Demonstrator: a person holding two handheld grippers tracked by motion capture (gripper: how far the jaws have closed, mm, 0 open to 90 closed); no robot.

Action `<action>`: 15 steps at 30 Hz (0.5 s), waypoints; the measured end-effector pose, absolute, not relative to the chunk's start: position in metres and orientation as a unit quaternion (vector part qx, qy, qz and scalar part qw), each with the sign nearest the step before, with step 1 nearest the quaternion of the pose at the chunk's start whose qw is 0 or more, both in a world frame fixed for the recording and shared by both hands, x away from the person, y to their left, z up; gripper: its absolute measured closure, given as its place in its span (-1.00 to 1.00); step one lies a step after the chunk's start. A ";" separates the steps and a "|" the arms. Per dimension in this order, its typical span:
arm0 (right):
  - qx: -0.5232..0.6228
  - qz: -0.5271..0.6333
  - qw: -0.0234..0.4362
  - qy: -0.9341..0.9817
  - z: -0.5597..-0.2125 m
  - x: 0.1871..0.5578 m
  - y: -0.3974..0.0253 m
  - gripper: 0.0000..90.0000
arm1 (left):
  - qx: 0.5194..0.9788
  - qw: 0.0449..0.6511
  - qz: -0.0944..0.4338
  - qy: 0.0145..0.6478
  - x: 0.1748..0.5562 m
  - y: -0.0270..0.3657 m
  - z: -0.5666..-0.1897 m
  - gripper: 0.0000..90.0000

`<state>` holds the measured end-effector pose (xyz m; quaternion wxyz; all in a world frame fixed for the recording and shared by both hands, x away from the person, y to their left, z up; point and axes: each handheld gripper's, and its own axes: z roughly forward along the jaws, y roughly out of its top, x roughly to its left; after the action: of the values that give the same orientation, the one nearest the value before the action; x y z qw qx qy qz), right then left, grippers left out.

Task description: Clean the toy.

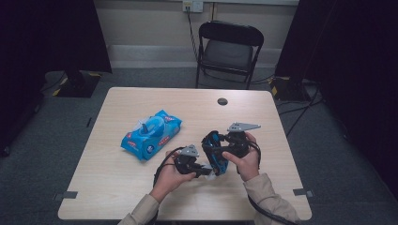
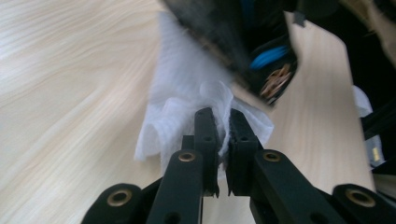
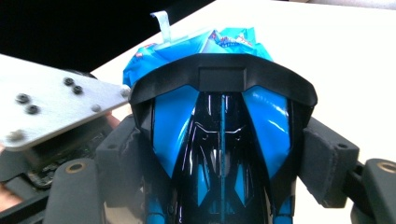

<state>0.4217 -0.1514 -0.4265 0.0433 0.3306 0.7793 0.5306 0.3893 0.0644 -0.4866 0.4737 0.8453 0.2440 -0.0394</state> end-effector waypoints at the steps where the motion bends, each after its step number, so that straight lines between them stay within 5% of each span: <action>1: 0.331 0.532 0.044 0.778 -0.426 0.422 -0.153 -0.43 | 0.842 0.476 -0.039 0.250 0.390 0.068 -0.486 0.89; 15: 0.329 0.533 0.040 0.779 -0.428 0.417 -0.162 -0.43 | 0.800 0.520 0.033 0.296 0.417 0.109 -0.442 0.89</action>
<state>0.4173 -0.1616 -0.4280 0.0399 0.3293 0.7787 0.5326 0.4172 0.1093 -0.4420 0.5204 0.8003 0.2958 0.0333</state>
